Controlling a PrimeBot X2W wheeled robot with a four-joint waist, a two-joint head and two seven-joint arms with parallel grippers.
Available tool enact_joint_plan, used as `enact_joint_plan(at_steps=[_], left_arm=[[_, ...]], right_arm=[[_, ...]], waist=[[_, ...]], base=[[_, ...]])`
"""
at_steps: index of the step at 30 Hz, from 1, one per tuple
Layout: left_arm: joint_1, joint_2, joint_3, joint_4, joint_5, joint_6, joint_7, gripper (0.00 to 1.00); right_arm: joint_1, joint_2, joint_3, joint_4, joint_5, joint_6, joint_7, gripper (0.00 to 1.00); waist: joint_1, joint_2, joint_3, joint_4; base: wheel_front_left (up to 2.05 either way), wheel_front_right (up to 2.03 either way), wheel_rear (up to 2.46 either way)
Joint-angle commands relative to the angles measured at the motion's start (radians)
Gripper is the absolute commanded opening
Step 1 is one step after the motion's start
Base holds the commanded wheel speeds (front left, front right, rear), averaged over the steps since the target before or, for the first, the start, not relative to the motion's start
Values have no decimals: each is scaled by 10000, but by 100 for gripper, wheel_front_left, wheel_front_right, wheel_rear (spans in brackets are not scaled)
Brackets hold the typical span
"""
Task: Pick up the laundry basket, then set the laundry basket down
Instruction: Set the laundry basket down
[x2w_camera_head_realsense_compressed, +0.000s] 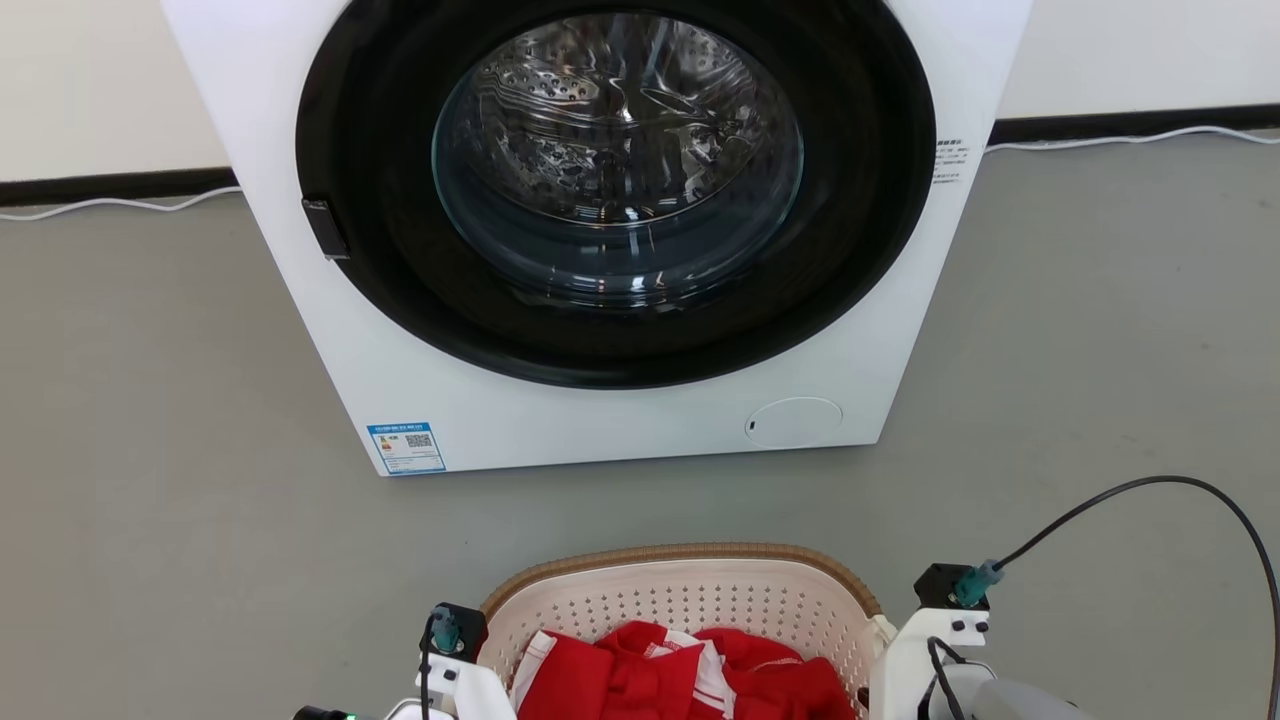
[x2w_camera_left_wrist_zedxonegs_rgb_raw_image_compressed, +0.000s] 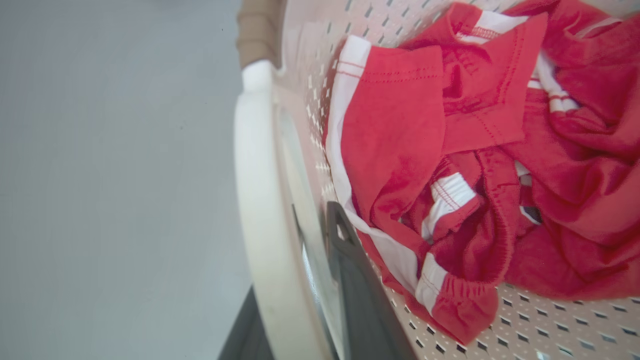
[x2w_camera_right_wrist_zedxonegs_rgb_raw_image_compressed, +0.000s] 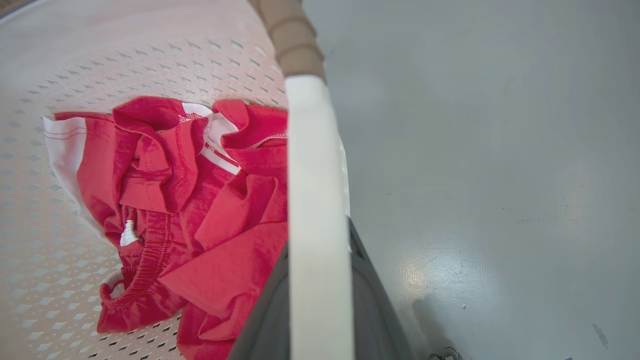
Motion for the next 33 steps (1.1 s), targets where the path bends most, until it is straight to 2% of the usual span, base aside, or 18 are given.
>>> enact_joint_plan(at_steps=[1, 17, 33], left_arm=[[-95, 736, 45, 161, 72, 224, -53, 0], [-723, 761, -124, 168, 145, 428, -708, 0], [-2008, 850, -185, 100, 344, 998, -2517, 0]], right_arm=[[-281, -478, 58, 138, 126, 19, -275, 0], [-917, -478, 206, 195, 207, 19, -1120, 0], [-2107, -478, 272, 297, -140, 19, -2915, 0]], waist=[[0, 0, 51, 3], [0, 0, 1549, 139], [0, 0, 4111, 354]], base=[[0, 0, 0], [0, 0, 0], [0, 0, 0]])
